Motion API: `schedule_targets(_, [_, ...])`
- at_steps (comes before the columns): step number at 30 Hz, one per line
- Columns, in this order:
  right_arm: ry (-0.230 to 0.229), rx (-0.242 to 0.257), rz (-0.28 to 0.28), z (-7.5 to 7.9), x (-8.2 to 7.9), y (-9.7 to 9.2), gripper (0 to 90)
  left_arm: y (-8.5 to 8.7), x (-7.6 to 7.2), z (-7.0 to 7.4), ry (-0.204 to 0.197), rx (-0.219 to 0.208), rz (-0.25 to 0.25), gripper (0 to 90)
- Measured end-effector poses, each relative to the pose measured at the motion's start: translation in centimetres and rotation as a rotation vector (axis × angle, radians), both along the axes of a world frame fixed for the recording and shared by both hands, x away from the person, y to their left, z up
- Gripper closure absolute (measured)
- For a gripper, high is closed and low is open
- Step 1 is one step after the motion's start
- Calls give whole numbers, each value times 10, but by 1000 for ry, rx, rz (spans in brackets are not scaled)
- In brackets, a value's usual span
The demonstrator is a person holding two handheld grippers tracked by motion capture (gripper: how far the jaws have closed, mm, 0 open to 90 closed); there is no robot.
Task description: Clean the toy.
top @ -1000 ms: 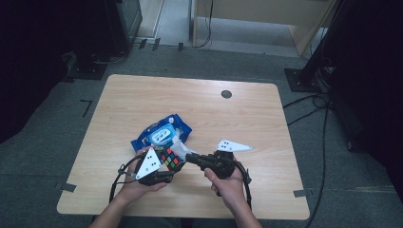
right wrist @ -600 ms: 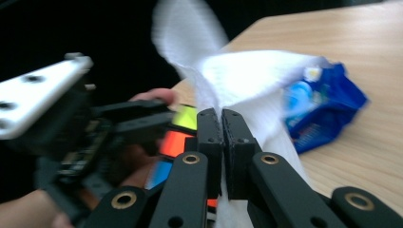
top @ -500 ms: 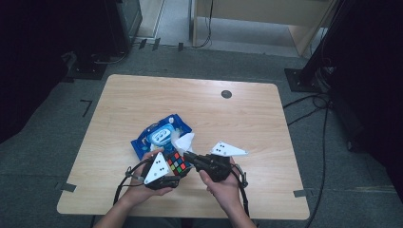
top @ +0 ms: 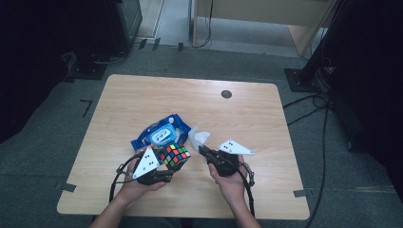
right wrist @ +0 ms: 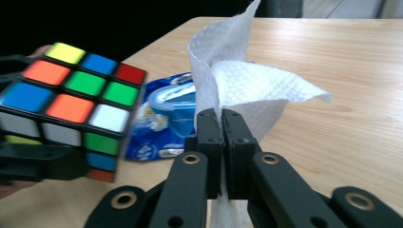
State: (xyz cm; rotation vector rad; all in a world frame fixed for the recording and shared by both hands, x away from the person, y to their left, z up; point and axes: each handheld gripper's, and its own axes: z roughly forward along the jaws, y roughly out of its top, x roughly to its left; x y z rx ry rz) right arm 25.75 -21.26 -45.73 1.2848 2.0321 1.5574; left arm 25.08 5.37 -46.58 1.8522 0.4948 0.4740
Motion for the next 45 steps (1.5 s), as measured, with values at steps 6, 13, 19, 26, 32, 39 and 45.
schedule_targets(6, [-42, -7, -59, 0, 2, -2, 658, 0, 1, 0, 2, -2, 14, 339])
schedule_targets(13, [-52, 103, -20, 16, -8, 5, 469, 2, 2, 0, 7, -14, 37, 339])
schedule_targets(19, [1, 200, 75, 27, -18, 27, 286, 0, 1, 1, 5, -22, 52, 339])
schedule_targets(26, [59, 216, 74, 25, -23, 45, 240, -11, -6, 0, -9, -11, 48, 339])
schedule_targets(32, [115, 212, 22, 17, -20, 42, 246, -13, -9, 3, -32, -29, 45, 339])
schedule_targets(39, [254, 343, 69, 5, -14, 43, 225, -14, -14, 5, -77, -48, 39, 339])
schedule_targets(45, [299, 398, 81, 2, -15, 42, 340, -17, -15, 2, -81, -36, 26, 338])
